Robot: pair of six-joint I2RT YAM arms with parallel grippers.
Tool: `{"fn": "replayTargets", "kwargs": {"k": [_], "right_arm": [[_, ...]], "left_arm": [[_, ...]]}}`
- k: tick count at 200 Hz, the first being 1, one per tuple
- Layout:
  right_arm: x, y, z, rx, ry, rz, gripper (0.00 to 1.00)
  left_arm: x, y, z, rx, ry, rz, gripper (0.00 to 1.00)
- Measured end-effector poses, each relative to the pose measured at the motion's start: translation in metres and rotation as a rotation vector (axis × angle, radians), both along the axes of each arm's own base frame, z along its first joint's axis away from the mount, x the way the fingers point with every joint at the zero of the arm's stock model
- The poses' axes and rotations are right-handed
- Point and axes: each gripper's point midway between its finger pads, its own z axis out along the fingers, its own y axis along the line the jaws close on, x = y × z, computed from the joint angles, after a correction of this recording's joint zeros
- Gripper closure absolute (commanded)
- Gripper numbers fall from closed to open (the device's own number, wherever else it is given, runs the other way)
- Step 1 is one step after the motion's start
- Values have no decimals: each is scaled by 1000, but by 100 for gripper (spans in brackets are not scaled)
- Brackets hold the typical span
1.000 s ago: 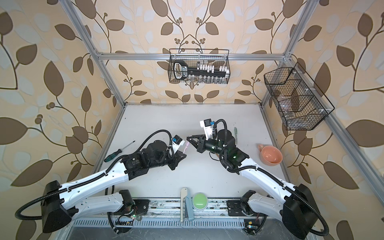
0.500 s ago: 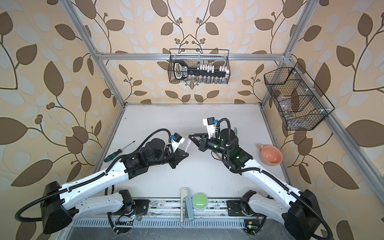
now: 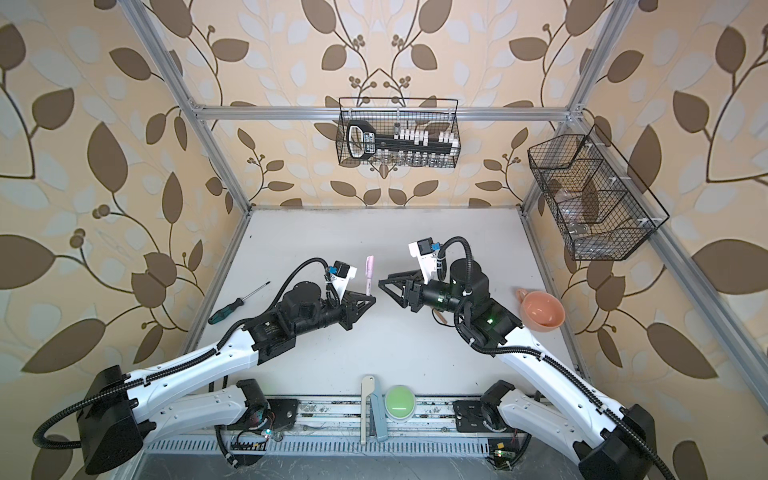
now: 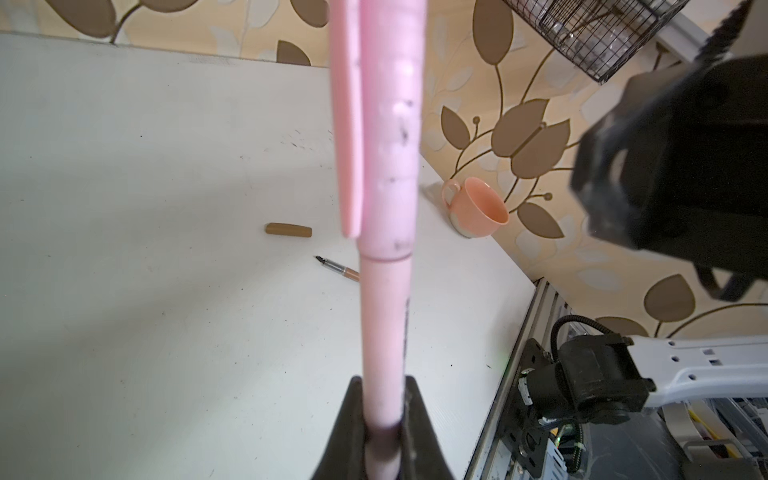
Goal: Insert the pens into the pen caps
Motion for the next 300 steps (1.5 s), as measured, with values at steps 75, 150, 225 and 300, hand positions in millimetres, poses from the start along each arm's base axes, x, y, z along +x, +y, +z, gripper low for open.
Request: {"fn": "replayTargets", "kwargs": {"k": [75,150,225,300], "right_arm": [[15,18,-33,-49,71,26,48],[27,30,-26,-33,57,43,56],[34,38,-25,-27,65,60,83],[41,33,-22,-44,77,52,100]], "left_arm": [[-6,-6,4,-21,1,-31,100],[-7,-6,4,-23,3,-35,100],[-7,-7,6,-29,-1,-34,100],[-4,-2,4,-33,20,8,44]]}}
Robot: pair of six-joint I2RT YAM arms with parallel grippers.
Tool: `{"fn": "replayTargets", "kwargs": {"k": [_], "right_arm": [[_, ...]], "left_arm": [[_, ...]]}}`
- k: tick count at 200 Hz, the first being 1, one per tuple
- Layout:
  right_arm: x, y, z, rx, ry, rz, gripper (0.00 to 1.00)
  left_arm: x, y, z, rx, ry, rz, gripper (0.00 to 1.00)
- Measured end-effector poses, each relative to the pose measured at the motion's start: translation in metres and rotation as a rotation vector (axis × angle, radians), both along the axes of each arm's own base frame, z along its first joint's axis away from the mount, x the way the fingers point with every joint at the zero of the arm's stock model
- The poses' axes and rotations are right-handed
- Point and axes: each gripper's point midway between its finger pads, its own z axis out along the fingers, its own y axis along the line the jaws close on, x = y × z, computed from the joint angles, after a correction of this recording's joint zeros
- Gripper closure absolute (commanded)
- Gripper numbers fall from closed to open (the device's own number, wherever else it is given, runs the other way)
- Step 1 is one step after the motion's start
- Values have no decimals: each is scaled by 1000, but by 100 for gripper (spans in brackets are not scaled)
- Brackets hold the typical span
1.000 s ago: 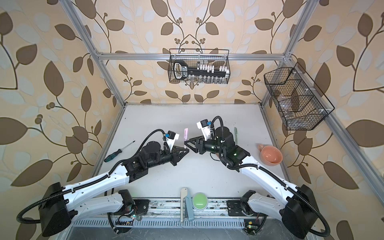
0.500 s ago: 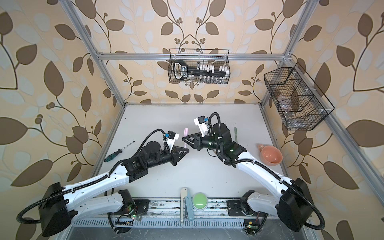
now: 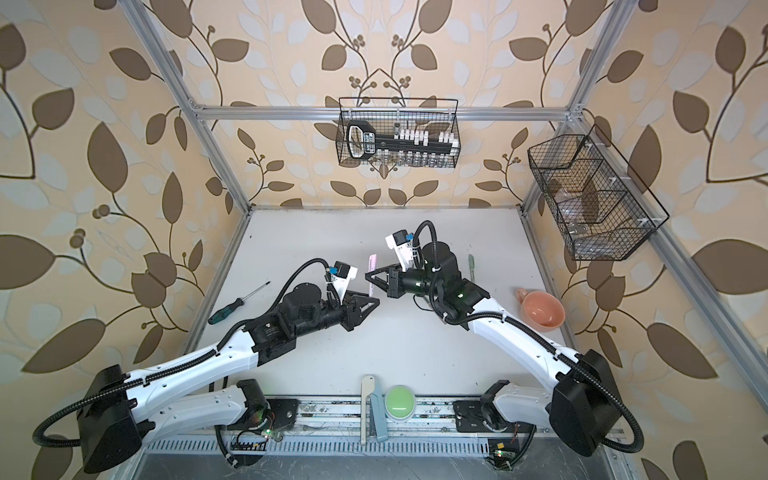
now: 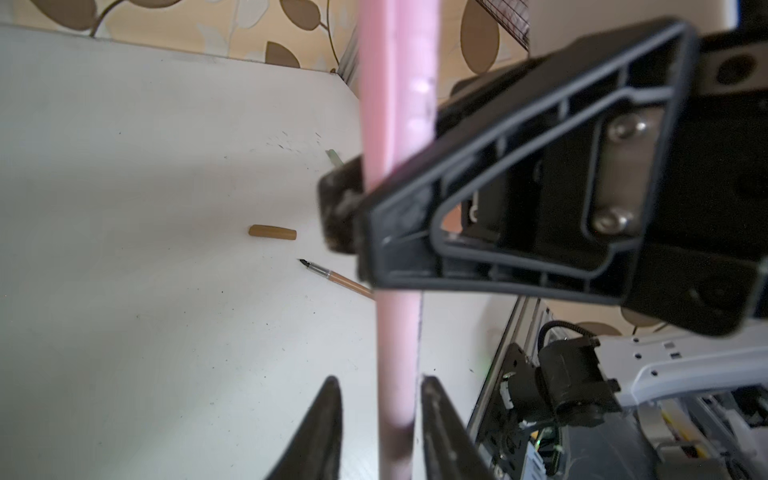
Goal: Insert the pens into the pen caps
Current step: 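Open the left gripper and carry the capped pink pen away with the right gripper, then lower the capped pink pen onto the table beside the green pen and release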
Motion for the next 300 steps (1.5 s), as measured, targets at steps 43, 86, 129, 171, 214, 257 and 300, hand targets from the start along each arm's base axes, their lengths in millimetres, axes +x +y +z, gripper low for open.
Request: {"fn": "replayTargets", "kwargs": {"k": [43,86,129,171,214,257,300], "right_arm": [[19,-21,19,-14,-21,-56,100],[26,-58,18,-96,-13,-134,100],[42,-111,-23,-348,48,-298,100],[49,-159,-81,-592,172,-399,100],[55,-200,-140,-811,325,-430,100],[78,-237,-177,-950,443,-465,100],[83,-253,-209,-1051,520,-468,100]], "left_arm": [[1,24,0,25,8,103,6],[-2,54,-10,79,60,215,1],[-8,83,-31,174,136,304,1],[-12,92,-39,201,185,338,1],[-13,93,-39,205,209,351,1],[-15,96,-41,217,226,356,1],[-16,98,-32,155,221,369,1]]}}
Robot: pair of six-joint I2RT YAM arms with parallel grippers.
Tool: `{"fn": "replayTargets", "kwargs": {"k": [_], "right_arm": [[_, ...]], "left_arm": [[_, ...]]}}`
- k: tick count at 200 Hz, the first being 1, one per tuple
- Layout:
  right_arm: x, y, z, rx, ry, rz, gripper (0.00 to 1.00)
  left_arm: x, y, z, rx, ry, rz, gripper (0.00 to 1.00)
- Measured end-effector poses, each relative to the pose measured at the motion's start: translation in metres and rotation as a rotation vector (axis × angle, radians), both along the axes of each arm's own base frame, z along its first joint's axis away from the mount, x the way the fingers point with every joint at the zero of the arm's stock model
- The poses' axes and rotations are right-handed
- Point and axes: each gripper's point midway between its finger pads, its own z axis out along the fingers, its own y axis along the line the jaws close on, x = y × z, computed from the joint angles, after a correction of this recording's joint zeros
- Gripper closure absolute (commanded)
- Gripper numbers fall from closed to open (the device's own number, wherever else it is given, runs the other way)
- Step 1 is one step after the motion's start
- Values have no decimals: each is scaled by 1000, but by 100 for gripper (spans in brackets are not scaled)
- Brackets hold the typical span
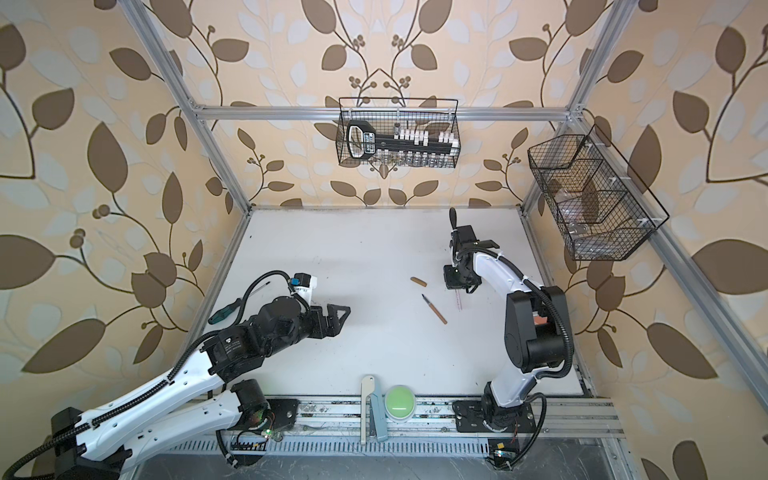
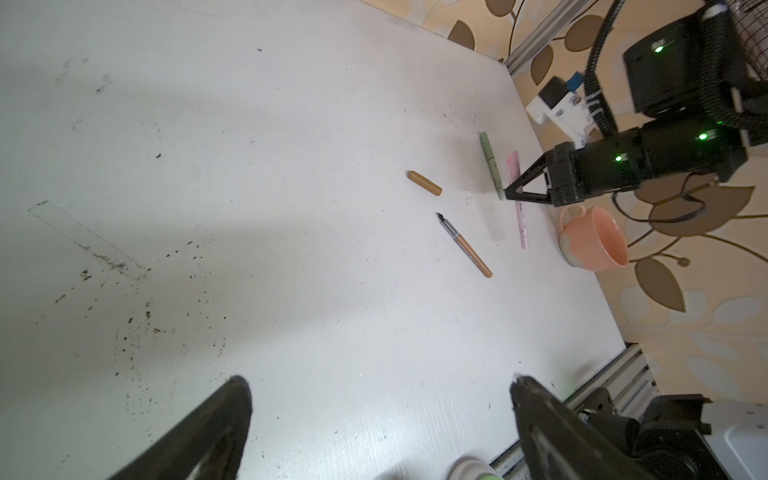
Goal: Insert the pens into the pen caps
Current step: 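Lower the capped pink pen onto the table beside the green pen and release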
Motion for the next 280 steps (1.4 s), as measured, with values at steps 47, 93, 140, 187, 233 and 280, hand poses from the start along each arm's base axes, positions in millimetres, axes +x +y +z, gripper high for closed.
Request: {"fn": "replayTargets", "kwargs": {"k": [47,93,140,187,233,280], "right_arm": [[12,-8,-21,-21,41,-22,100],[20,-16,-35,-30,50,-45,98],[30,-27,-41,-37,33,-78,76],[43,-26,-30,-31,-7,-86,67],[42,-18,34,-50,-154,-87,58],[-11,17,106,49,-402,-50,48]], "left_arm": [[3,-3,-14,38,37,2,1],[6,-3,-8,17,16,18,1],[10,2,-4,16,-6,51,1],[11,6,-4,27,-12,69,1],[7,11,-4,44,-7,65,1],[5,13,-2,61,-11,53,1]]}}
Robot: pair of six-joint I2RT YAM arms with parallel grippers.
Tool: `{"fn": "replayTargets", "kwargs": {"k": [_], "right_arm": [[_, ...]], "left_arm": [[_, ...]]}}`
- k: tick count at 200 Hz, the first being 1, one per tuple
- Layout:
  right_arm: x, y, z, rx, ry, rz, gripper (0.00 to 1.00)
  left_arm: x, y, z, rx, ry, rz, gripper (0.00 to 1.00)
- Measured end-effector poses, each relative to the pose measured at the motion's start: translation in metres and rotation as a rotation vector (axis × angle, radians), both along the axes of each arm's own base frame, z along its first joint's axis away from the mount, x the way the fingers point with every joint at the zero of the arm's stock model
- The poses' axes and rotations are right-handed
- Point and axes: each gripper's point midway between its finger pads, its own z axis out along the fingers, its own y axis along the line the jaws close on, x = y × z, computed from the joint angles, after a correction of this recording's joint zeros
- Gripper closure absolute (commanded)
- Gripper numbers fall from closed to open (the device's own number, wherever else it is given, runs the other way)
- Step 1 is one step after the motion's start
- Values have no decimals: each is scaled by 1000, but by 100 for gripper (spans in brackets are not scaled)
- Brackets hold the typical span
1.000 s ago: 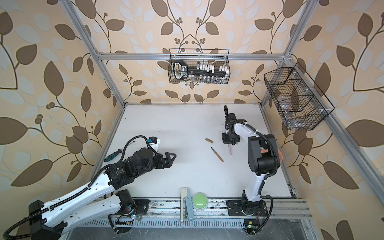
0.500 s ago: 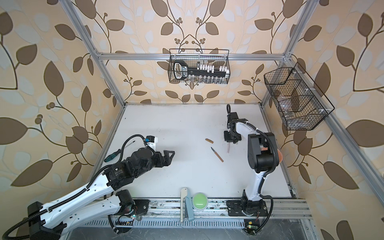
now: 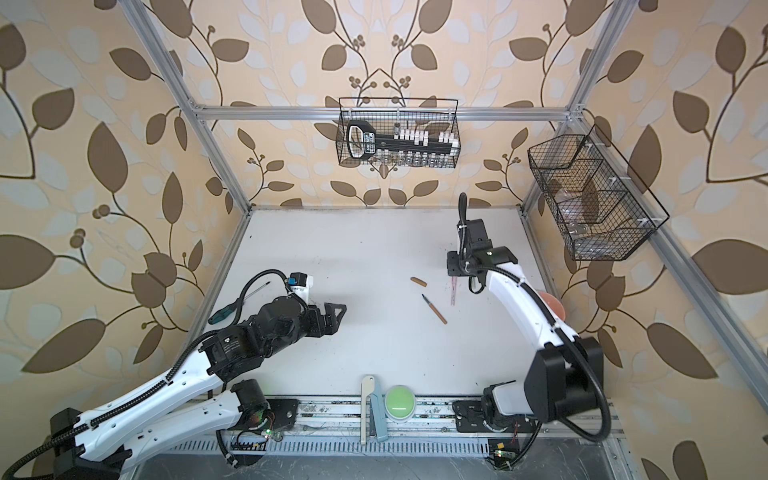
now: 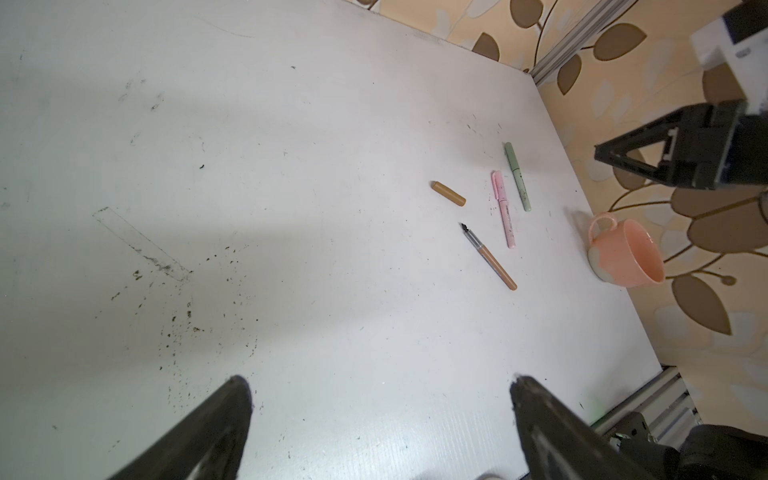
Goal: Insert the pens into the pen caps
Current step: 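Lower the capped pink pen onto the table beside the green pen and release, then move the right gripper over the orange-brown pen and lower toward it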
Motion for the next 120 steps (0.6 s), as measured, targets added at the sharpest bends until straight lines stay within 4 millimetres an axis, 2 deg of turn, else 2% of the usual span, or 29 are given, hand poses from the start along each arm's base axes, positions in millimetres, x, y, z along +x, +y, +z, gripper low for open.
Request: {"fn": "replayTargets", "kwargs": {"k": [13,29,50,69,84,120], "right_arm": [[-25,17,-10,26,5,44,48],[-52,34,-33,52,47,100,48],[-73,35,-61,61,108,97,46],[-77,33,-78,55,142,81,46],[-73,33,-92,46,176,71,49],[-73,47,-129,15,277,110,49]], "left_arm": [[0,0,2,-3,-7,-3,1],[-1,0,3,0,-14,-12,1],[-1,0,3,9,-18,-21,1],[0,1,2,20,-14,-13,1],[1,0,2,28,-7,-10,1],[5,1,3,37,-10,7,1]]}}
